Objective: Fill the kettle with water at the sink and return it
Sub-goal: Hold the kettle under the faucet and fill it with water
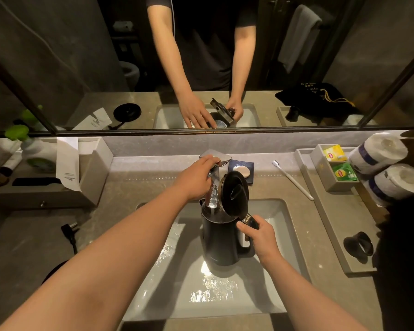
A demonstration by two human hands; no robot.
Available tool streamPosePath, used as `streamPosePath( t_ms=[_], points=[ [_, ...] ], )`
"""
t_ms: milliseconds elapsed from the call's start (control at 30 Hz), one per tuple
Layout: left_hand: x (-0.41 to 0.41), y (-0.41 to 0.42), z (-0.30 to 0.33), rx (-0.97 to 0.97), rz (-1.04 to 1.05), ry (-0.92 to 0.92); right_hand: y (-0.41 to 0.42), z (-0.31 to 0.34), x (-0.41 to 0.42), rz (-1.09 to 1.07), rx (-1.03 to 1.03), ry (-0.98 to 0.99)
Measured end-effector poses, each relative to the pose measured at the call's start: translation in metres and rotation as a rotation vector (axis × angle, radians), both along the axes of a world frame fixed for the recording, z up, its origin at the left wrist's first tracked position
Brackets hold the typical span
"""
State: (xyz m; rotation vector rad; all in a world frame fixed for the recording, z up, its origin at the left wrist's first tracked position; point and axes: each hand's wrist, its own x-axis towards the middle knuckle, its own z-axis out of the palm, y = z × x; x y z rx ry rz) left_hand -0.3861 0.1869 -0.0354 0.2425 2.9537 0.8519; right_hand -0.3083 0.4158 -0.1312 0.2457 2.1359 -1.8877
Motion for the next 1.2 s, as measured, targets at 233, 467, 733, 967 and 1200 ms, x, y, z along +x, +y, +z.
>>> streamPosePath(
  t_ms=[233,467,733,967,1200],
  points=[
    [0.0002,0.0004,-0.0009,0.000,0.005,0.006,-0.0003,-0.0074,0.0013,-0.012,0.012,-0.018],
    [0.0004,0.0000,-0.0018,-0.021,0.012,0.007,-0.0007,-0.0101,0.0024,-0.009,0.002,-0.033],
    [-0.0011,-0.0003,-0.0030,-0.011,0.014,-0.001,-0.0016,-0.0101,0.0008,-0.003,-0.010,-0.025],
    [-0.0022,-0.0009,-0.0040,-0.011,0.005,-0.004,-0.0019,-0.0102,0.0014,-0.011,-0.023,-0.022],
    [-0.0018,-0.0005,-0.0047,-0.008,0.011,0.000,-0.0016,-0.0065,0.0038,-0.005,-0.035,-0.016]
  ],
)
